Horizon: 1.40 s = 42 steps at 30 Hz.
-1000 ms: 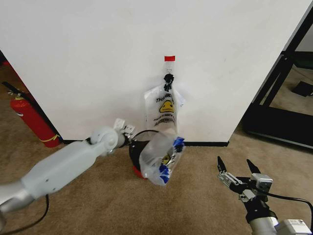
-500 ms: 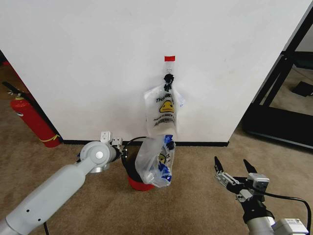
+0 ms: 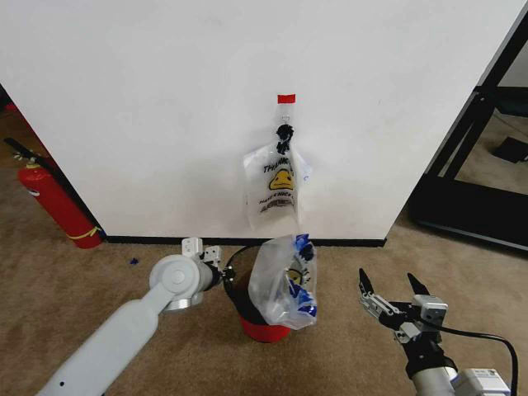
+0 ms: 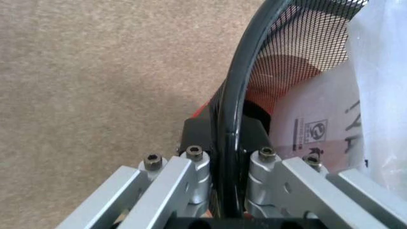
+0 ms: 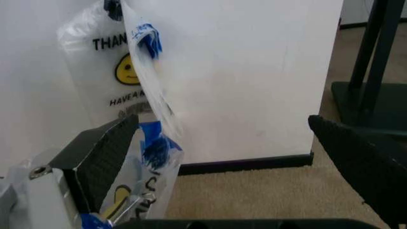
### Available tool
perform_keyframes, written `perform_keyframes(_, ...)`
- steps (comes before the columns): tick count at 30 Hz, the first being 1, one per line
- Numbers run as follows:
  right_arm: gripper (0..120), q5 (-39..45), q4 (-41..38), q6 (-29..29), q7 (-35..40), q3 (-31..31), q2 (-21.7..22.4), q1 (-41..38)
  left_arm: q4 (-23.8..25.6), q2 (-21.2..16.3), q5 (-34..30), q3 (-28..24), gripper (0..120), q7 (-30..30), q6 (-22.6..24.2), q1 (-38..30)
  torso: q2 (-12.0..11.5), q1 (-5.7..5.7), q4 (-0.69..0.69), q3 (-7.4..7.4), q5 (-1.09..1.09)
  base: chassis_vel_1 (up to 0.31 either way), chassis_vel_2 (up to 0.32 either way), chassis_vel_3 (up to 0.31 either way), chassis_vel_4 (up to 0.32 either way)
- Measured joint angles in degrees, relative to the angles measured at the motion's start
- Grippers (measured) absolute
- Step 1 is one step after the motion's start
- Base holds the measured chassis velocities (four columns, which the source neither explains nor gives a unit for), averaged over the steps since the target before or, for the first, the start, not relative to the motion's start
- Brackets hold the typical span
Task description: Pick up the garbage bag from the wall and place it over the trash bin.
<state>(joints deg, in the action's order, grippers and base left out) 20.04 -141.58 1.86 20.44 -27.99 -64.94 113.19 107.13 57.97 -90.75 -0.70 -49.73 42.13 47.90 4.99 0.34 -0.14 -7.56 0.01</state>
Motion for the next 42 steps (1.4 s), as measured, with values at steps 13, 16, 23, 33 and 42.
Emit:
perform_keyframes(13,100,-1.13,-0.02,0.41,-0.03,0.89,-1.18,0.68,-3.39,0.97,10.22,-1.41,4,5.3,-0.01,1.06,0.0,0.0,0.02,0.0,0.01,0.0,0.0,0.0,0.0)
perform_keyframes(16,100,-1.25,-0.02,0.44,-0.05,1.01,-1.2,0.75,-4.28,2.26,11.04,-1.39,4,5.7,-0.01,1.15,-0.01,0.0,0.01,0.0,-0.01,0.0,0.0,0.0,0.0)
perform_keyframes(23,100,-1.28,-0.25,0.44,-0.06,0.74,-0.91,1.07,-6.48,5.12,13.12,-0.83,4,6.85,0.0,1.57,-0.01,0.0,0.01,0.0,-0.01,0.0,0.0,0.0,0.0)
perform_keyframes(33,100,-0.96,-0.54,0.45,-0.09,0.35,-0.46,1.45,-6.92,5.37,19.5,-0.17,4,11.26,-2.17,3.22,-0.01,0.0,0.01,0.0,-0.01,0.0,0.0,0.0,0.0)
perform_keyframes(42,100,-0.94,-0.53,0.45,-0.09,0.47,-0.39,1.48,-7.26,5.6,20.14,0.43,9,11.08,-2.07,3.59,-0.01,0.0,0.01,0.0,-0.01,0.0,0.0,0.0,0.0)
